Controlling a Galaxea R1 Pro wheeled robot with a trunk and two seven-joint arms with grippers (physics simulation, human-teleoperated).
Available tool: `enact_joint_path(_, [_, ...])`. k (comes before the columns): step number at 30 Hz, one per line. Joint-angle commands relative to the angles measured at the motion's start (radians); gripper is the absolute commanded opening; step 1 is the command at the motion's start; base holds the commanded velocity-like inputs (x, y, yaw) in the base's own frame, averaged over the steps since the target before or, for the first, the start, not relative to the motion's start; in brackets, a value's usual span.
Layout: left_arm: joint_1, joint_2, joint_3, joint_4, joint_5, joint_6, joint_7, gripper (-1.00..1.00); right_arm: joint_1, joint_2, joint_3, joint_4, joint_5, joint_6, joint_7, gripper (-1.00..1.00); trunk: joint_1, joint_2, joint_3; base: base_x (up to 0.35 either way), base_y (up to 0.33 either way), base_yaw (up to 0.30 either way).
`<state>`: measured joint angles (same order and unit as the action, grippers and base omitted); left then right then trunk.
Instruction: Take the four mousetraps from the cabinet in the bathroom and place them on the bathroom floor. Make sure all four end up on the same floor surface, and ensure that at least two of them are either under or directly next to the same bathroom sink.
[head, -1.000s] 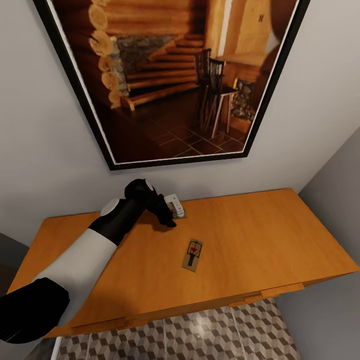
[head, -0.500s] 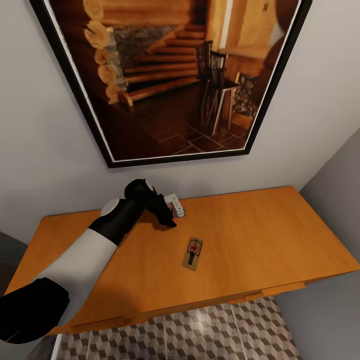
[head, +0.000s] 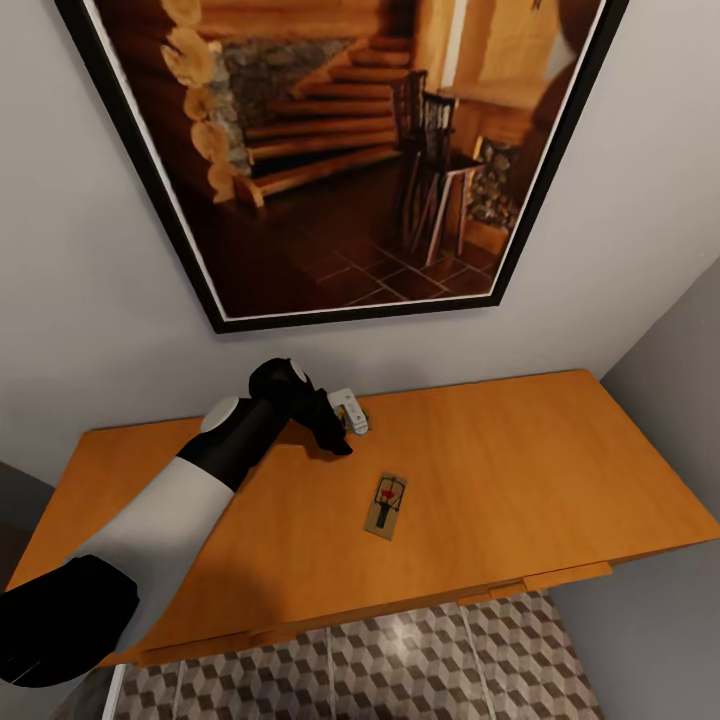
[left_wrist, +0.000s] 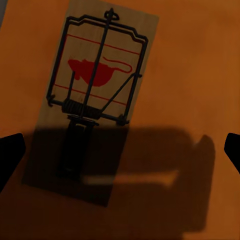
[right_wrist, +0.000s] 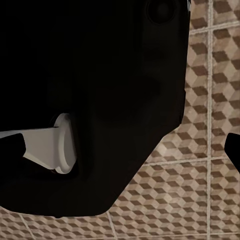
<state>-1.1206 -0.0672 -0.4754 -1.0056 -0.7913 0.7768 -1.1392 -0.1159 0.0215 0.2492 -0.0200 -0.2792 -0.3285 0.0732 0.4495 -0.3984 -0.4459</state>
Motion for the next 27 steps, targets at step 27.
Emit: enact_joint_path(27, [-0.001,0.002,0.001,-0.007,-0.009,0.007,-0.008,1.00,-0.001,0.008,0.005,0.001,-0.011,-0.004,0.005,1.00,0.001,-0.002,-0.002,0.000,0.000,0.000])
